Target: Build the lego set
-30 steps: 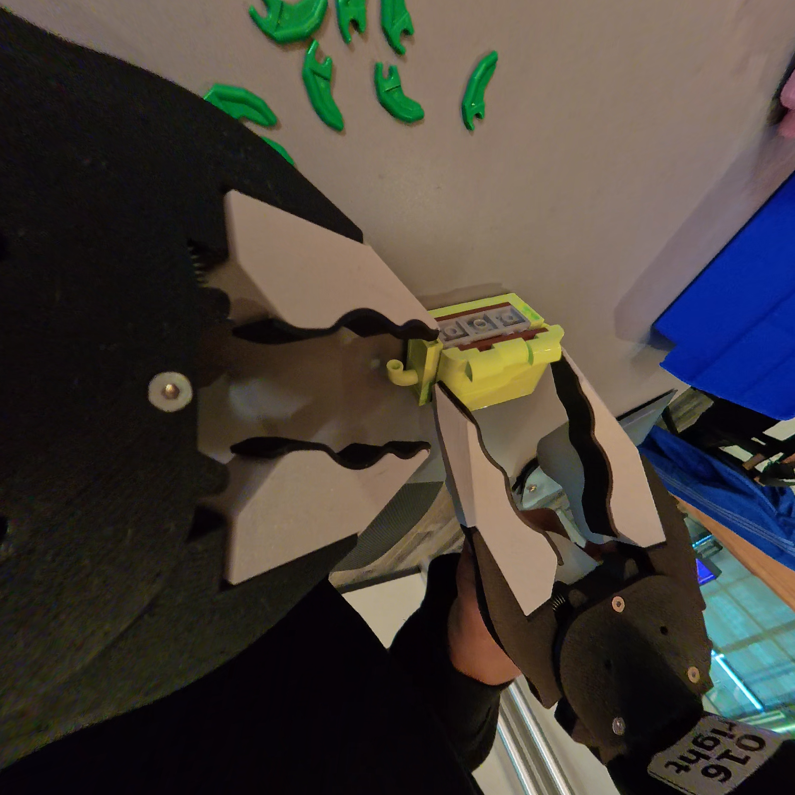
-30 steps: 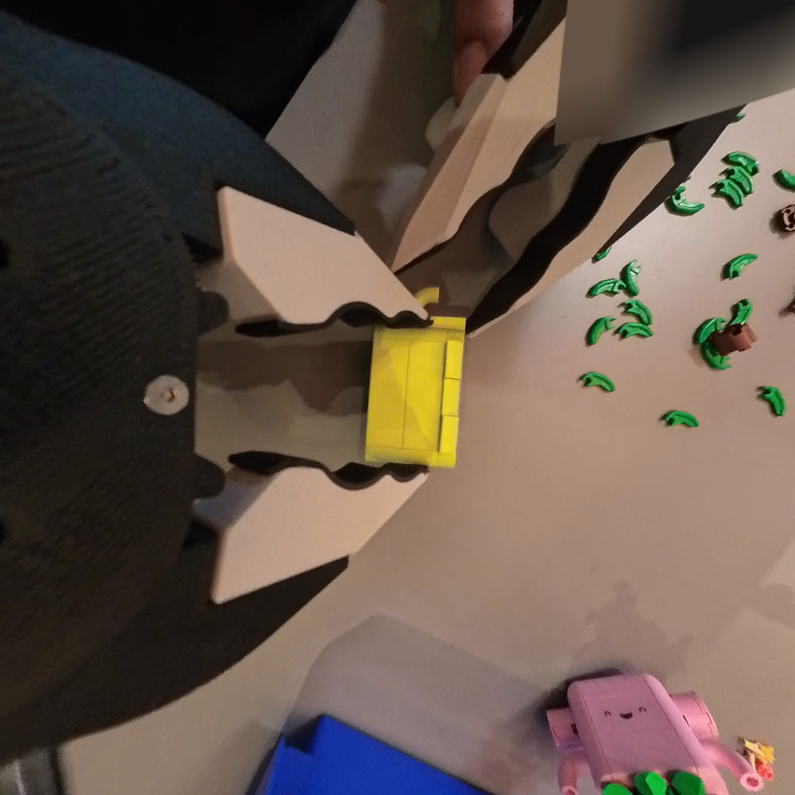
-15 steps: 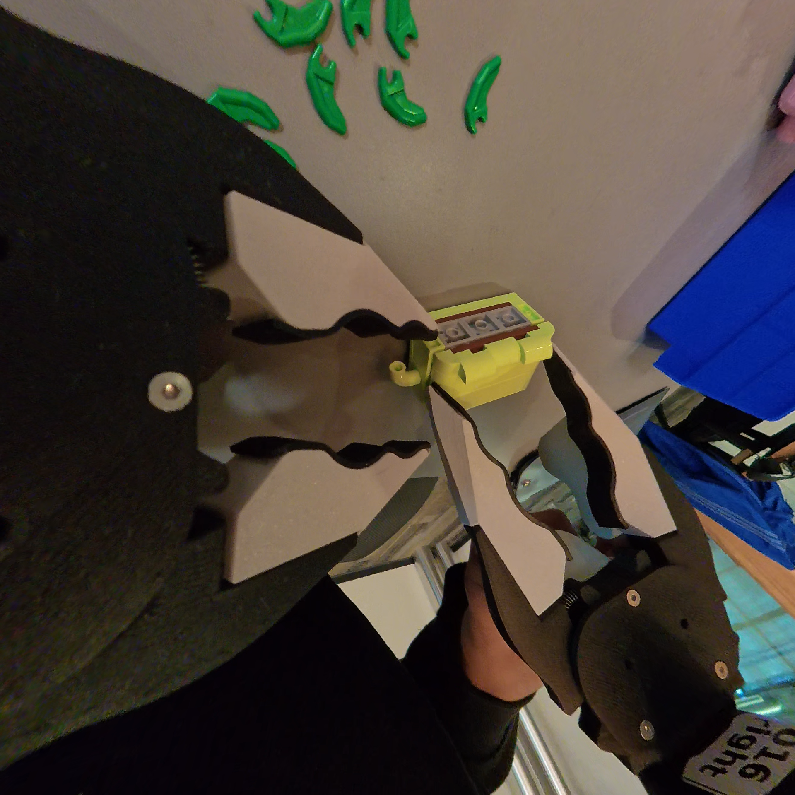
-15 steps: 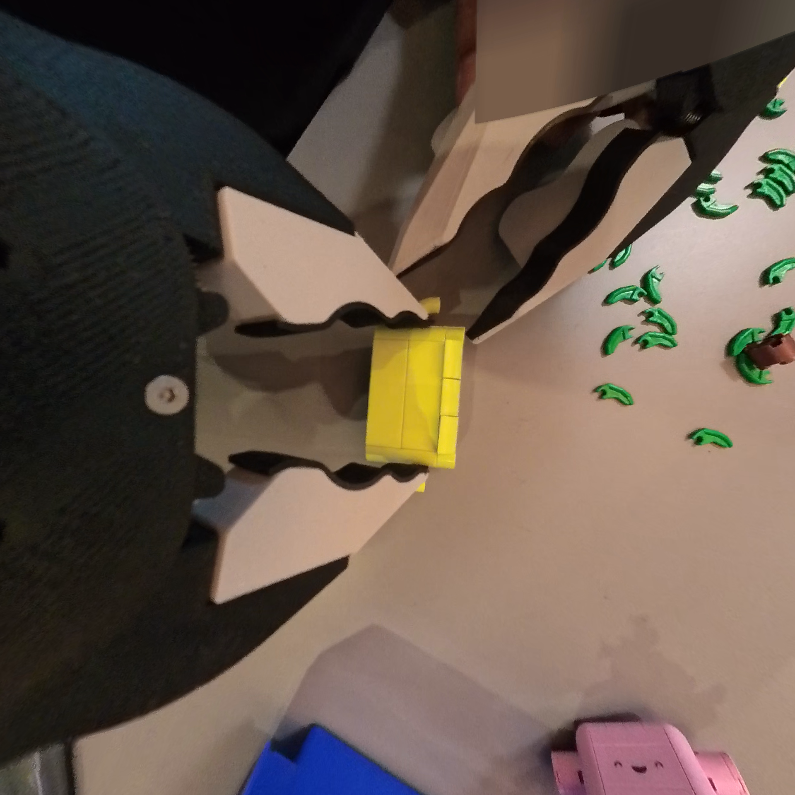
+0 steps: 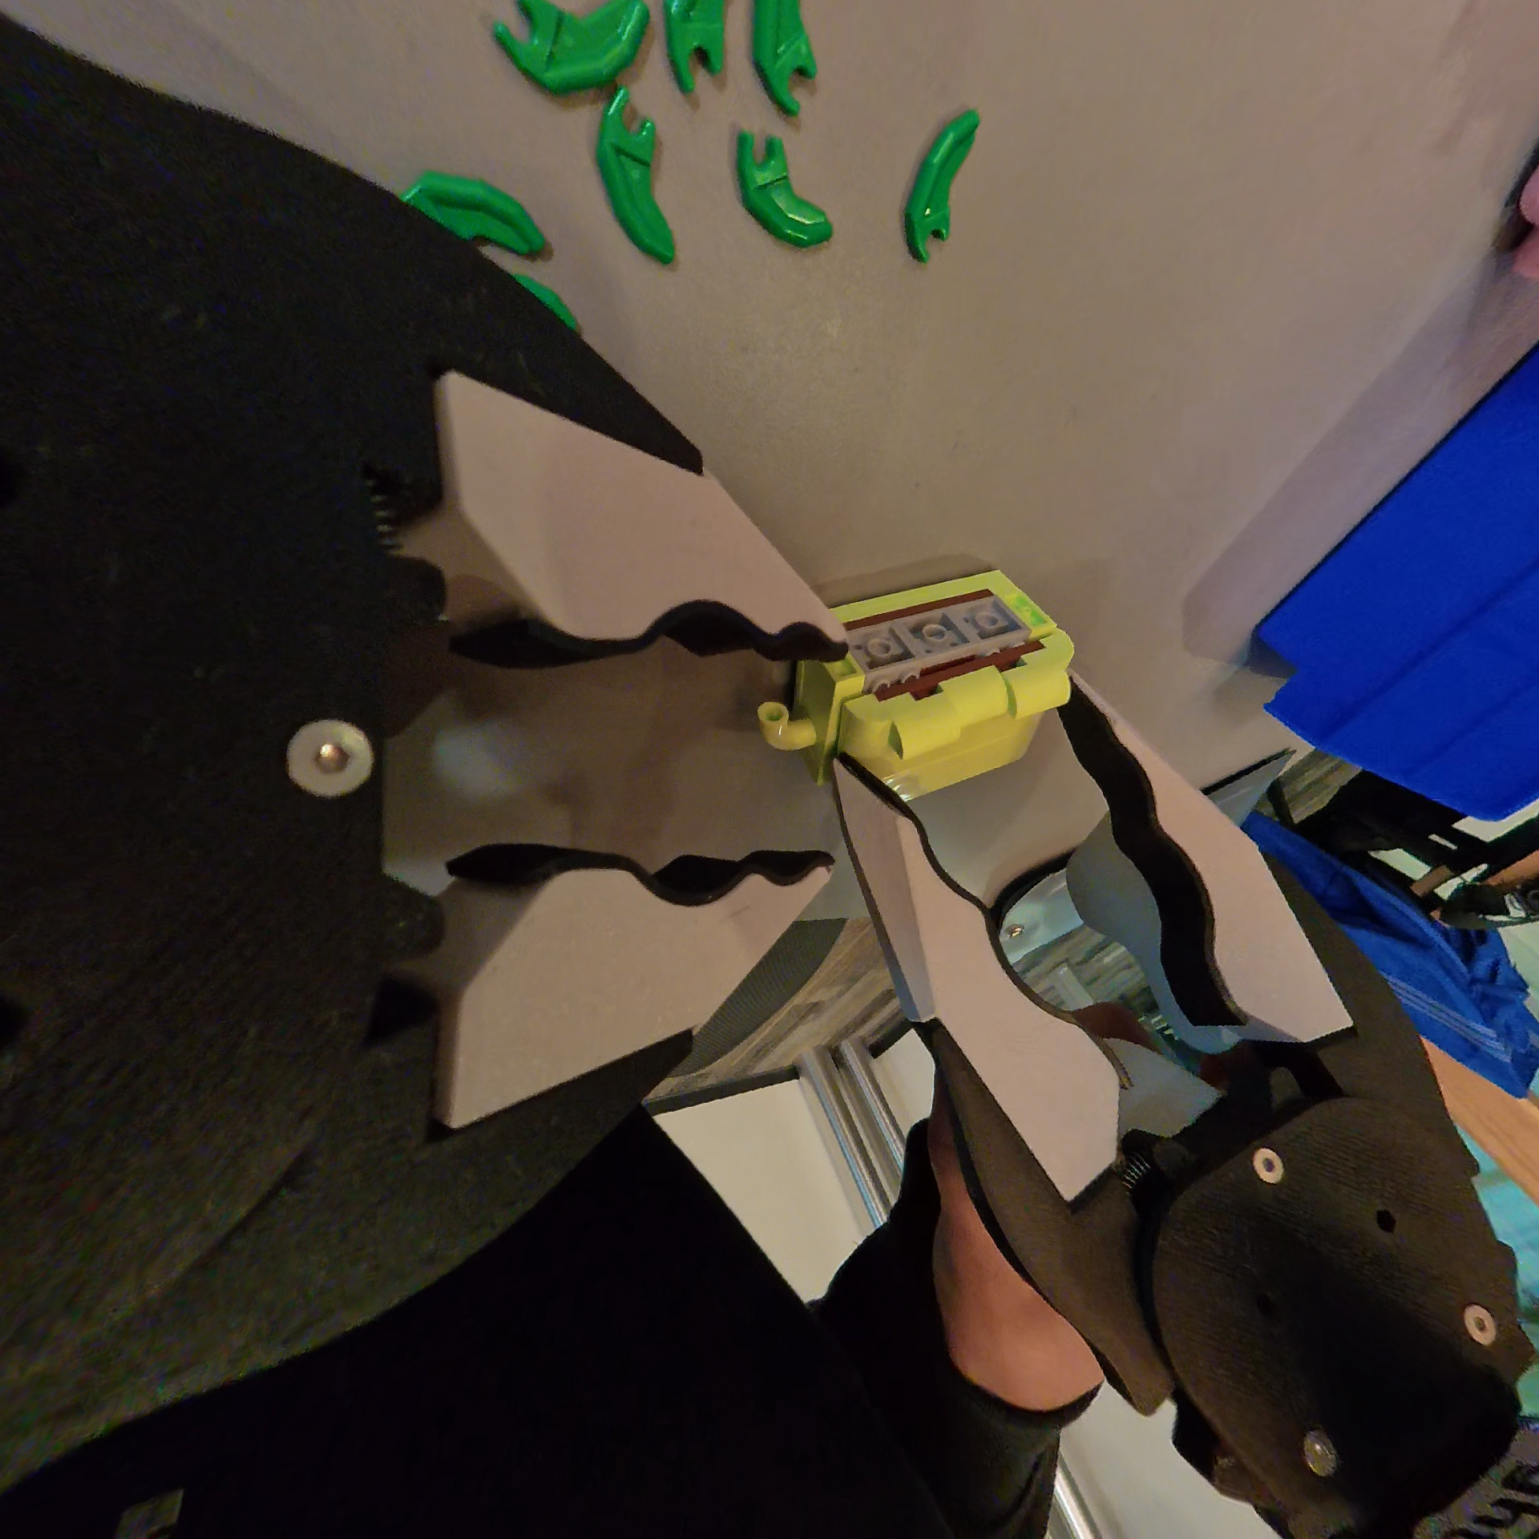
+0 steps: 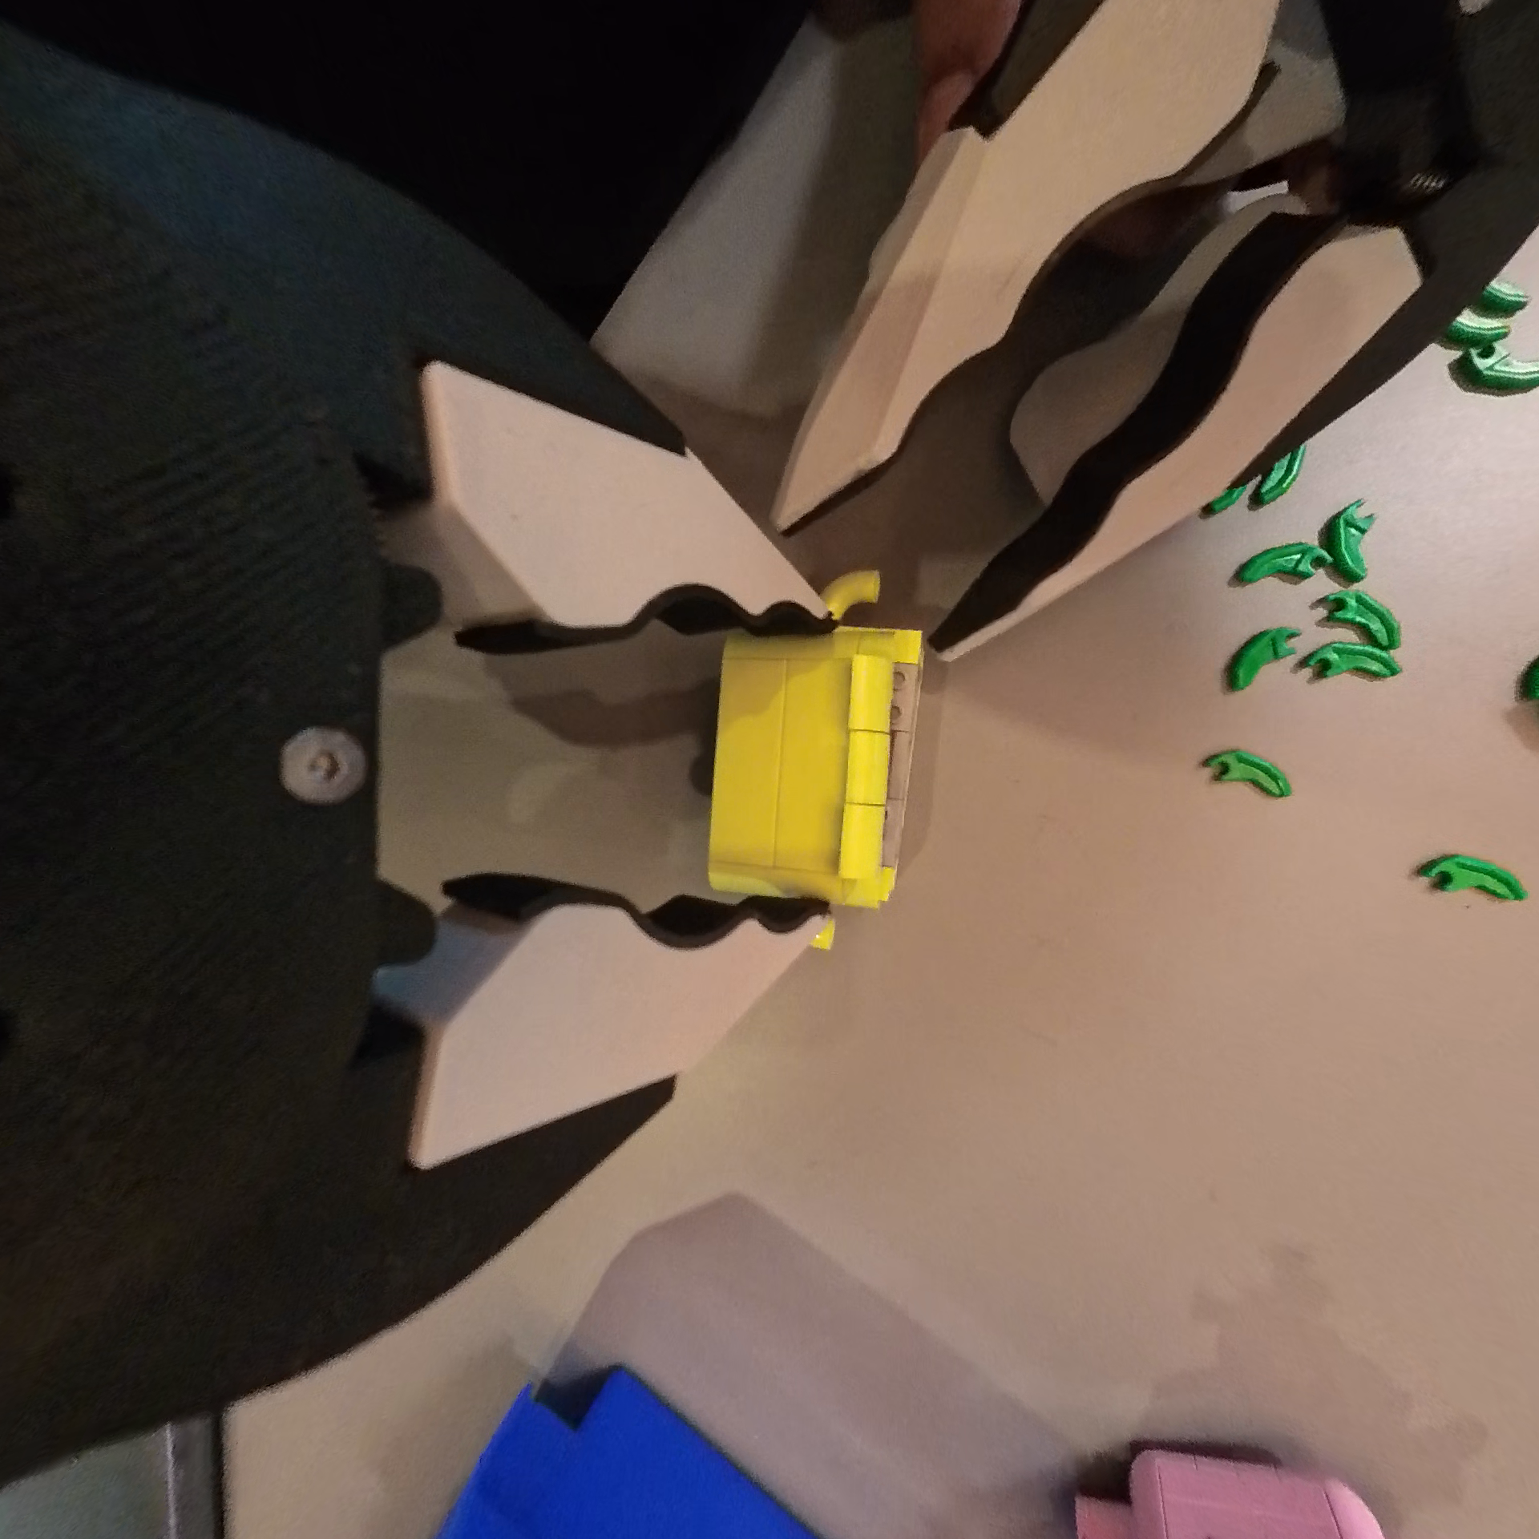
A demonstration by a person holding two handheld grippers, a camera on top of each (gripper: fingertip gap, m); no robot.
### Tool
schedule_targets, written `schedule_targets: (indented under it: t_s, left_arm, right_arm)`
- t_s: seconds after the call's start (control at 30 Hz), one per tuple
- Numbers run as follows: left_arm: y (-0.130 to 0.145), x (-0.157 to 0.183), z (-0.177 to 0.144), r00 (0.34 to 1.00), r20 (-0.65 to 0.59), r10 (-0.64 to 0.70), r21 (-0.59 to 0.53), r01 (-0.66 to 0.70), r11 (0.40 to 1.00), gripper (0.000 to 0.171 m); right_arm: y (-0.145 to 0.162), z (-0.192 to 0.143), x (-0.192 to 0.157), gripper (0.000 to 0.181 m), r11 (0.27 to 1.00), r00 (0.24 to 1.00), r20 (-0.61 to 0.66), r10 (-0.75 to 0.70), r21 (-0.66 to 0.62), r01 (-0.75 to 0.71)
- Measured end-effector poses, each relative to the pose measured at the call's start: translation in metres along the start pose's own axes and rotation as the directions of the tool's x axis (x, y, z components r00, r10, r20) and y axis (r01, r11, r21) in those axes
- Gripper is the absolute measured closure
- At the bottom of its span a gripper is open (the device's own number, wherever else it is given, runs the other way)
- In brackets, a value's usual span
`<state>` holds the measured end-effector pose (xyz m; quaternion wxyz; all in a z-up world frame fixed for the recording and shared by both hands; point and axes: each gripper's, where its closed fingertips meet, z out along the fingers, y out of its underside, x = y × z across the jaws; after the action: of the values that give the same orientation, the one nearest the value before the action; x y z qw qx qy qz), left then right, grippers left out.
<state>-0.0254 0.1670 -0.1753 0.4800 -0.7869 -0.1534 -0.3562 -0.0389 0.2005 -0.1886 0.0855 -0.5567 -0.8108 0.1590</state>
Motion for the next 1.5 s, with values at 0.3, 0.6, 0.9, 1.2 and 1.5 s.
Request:
schedule_targets:
  t_s: [0.3,0.6,0.9,1.2,1.5]
  left_arm:
    - [0.0004,-0.0003,0.0002,1.000,-0.009,-0.015,-0.004,0.015,1.000,0.131]
    - [0.0004,-0.0022,0.0005,1.000,0.002,-0.018,-0.004,0.018,1.000,0.129]
    - [0.0016,-0.0033,0.0020,1.000,0.006,-0.024,-0.018,0.024,1.000,0.129]
    - [0.0019,-0.0042,0.0028,1.000,0.007,-0.030,-0.024,0.030,0.999,0.129]
    - [0.0023,-0.0038,0.0035,1.000,0.006,-0.027,-0.030,0.027,0.999,0.129]
  right_arm:
    - [-0.0014,0.0009,-0.0005,0.119,1.000,1.000,0.001,0.001,-0.022,-0.001]
    - [-0.0011,0.0016,-0.0015,0.118,0.998,1.000,0.003,-0.017,-0.052,0.017]
    - [-0.0015,0.0024,-0.0028,0.118,0.997,1.000,-0.003,-0.006,-0.081,0.006]
    - [-0.0026,0.0034,-0.0039,0.118,0.992,0.998,-0.023,0.053,-0.110,-0.055]
    - [-0.0023,0.0049,-0.0039,0.118,0.989,1.000,-0.010,0.025,-0.143,-0.026]
